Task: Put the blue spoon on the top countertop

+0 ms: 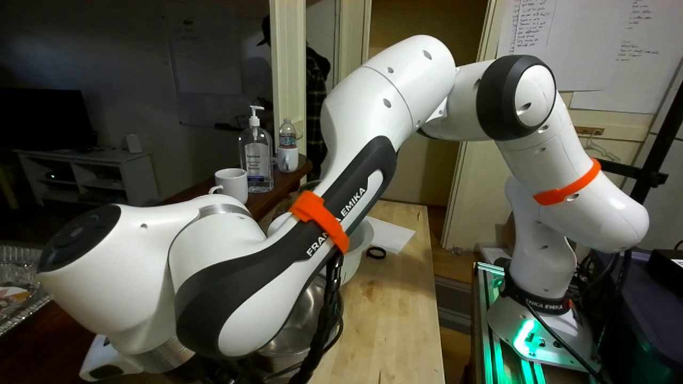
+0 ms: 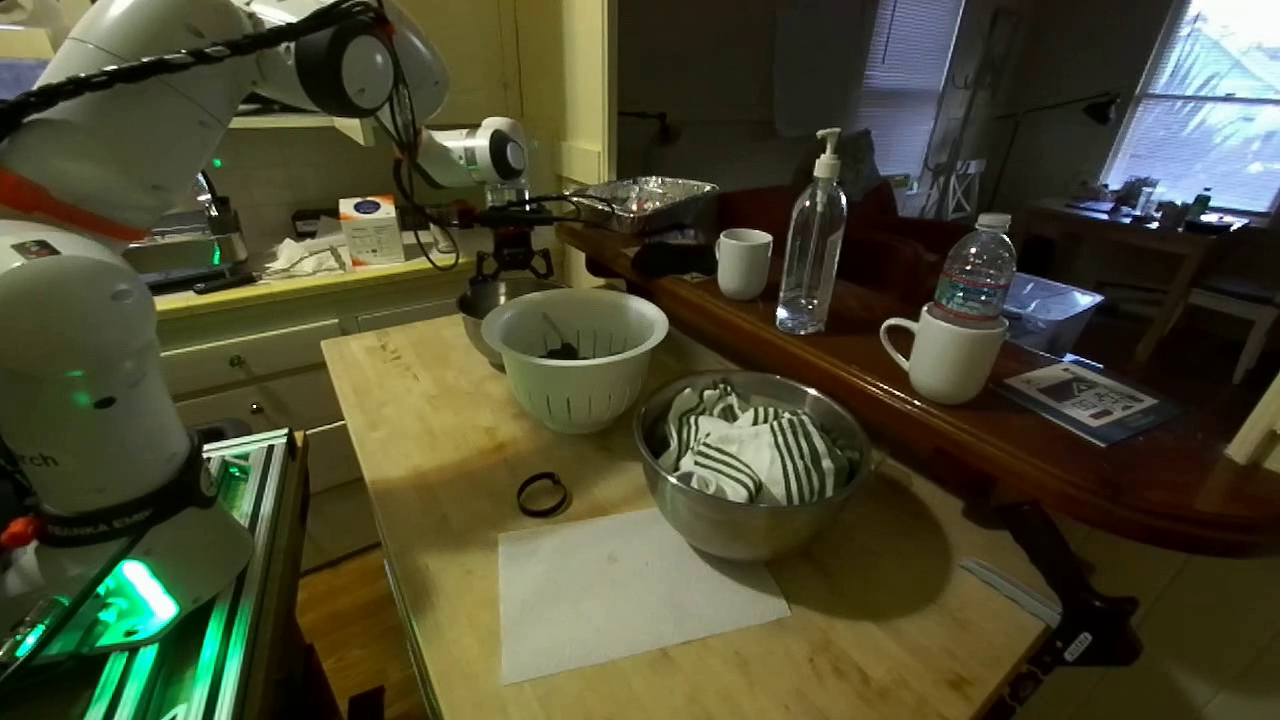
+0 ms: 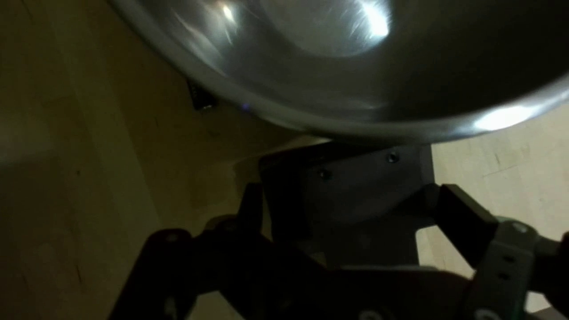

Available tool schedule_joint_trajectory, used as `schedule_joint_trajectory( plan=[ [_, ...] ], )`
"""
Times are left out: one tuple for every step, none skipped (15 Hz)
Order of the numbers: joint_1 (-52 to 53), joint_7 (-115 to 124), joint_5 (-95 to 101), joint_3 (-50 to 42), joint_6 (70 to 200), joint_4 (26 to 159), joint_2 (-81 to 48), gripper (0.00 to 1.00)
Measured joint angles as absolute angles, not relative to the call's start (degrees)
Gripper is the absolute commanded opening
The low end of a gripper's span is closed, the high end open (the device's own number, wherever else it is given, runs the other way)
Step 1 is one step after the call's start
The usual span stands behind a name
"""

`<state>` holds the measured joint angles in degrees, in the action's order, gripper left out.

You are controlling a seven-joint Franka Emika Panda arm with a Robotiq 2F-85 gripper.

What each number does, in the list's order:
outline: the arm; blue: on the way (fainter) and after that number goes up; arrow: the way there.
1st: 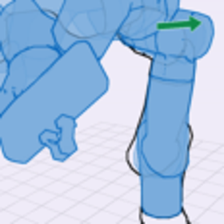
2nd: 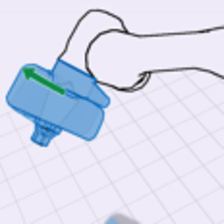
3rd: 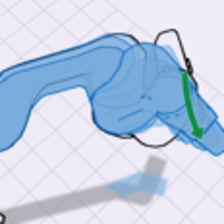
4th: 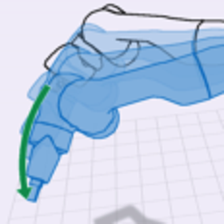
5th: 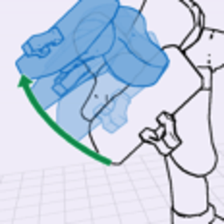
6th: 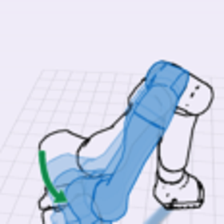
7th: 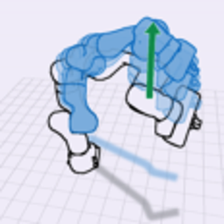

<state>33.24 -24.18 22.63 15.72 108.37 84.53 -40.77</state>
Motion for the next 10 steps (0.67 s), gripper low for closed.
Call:
schedule_joint_trajectory(
  plan=[
    [33.25,-24.49,22.63,15.89,108.37,84.72,-40.84,1.00],
    [33.25,-24.91,22.63,16.04,108.37,84.78,-40.94,0.97],
    [33.24,-25.27,22.63,16.14,108.37,84.79,-41.00,0.75],
    [33.24,-25.70,22.63,16.19,108.36,84.79,-41.05,0.72],
    [33.24,-26.12,22.63,16.22,108.36,84.79,-41.05,0.70],
    [33.23,-26.43,22.63,16.25,108.30,84.79,-41.05,0.61],
    [33.20,-26.87,22.63,16.29,108.12,84.79,-41.04,0.54],
    [33.15,-27.20,22.63,16.31,108.09,84.77,-41.04,0.47],
    [33.05,-27.47,22.61,16.38,108.00,84.68,-40.91,0.47],
    [32.98,-27.59,22.62,16.44,107.98,84.67,-40.91,0.41]
  ],
)
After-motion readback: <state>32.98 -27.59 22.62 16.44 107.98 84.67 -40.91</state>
